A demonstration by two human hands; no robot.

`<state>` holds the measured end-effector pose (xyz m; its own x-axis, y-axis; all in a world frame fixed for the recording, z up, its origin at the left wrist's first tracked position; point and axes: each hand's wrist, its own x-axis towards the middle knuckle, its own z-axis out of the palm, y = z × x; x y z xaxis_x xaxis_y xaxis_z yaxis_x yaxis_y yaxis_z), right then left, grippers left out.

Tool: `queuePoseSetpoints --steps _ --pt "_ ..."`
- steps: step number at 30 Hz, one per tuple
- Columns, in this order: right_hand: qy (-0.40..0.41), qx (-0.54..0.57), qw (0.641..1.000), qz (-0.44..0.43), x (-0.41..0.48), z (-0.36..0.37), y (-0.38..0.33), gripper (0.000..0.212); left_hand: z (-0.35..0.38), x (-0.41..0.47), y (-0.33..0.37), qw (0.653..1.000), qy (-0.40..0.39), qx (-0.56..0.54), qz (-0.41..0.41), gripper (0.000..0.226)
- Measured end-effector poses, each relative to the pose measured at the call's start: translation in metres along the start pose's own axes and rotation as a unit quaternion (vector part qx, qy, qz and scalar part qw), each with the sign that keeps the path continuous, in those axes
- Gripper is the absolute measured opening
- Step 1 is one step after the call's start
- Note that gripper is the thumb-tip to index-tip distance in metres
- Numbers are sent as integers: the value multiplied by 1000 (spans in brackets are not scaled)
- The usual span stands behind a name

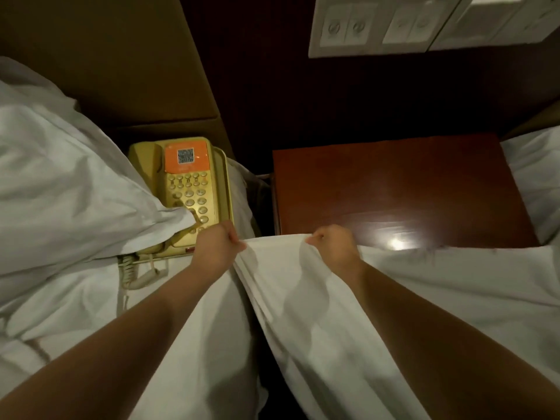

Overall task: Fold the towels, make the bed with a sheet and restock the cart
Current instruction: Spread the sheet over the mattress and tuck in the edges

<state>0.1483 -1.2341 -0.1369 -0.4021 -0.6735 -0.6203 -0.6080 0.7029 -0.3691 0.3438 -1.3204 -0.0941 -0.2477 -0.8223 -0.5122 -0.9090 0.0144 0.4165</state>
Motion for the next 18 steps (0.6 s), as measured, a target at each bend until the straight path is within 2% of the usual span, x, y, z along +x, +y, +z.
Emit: queuePoseSetpoints --steps 5,8,13,15,18 --pt "45 70 996 -10 -4 11 12 19 11 -7 -6 998 33 -52 13 18" --pt "52 41 998 -20 0 13 13 19 16 -13 -10 998 40 -58 8 15" --pt "55 -43 997 -32 5 4 7 26 27 -10 -4 997 10 55 51 6" --pt "46 -72 996 -23 10 2 3 26 32 -6 -1 993 19 99 64 10" --pt "29 -98 995 -7 17 1 -1 25 43 -1 -1 991 37 101 75 8"
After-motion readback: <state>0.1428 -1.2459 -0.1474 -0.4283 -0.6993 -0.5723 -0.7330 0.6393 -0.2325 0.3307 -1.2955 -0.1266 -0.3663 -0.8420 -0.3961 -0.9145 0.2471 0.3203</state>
